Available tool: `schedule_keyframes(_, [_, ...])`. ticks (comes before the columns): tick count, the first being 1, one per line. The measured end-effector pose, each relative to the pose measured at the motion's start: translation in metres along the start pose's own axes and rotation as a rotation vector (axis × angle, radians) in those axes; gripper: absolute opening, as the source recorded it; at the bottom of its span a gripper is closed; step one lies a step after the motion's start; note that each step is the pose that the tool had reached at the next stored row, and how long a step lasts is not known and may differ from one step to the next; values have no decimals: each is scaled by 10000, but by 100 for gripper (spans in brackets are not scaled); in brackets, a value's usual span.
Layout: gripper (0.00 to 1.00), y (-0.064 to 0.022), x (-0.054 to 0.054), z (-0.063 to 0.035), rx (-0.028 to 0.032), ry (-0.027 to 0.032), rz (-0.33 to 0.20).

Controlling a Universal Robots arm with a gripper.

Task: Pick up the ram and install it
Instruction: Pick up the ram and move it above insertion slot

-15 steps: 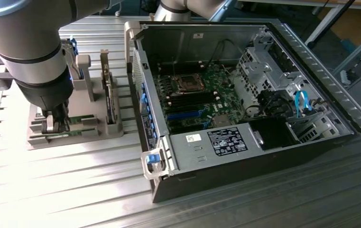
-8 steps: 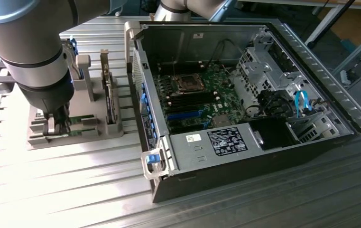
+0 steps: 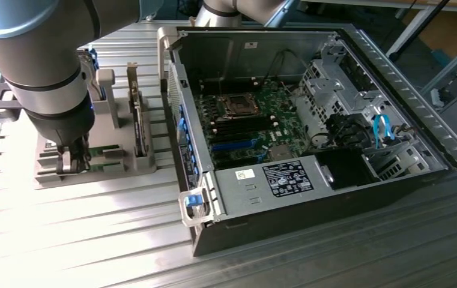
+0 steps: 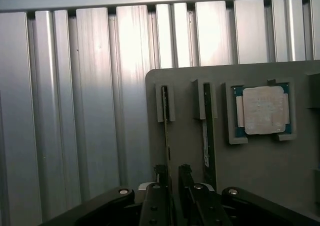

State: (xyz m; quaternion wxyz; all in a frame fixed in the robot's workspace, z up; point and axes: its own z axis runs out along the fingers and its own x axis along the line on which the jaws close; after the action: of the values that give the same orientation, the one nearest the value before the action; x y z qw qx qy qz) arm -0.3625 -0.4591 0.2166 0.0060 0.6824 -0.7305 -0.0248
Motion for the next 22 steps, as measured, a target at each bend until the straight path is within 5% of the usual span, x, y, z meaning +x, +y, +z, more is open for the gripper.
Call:
schedule_keyframes(9, [24,-6,0,45,4,-3,1])
schedule_keyframes(22, [24,-124,-7,37,1,0,0])
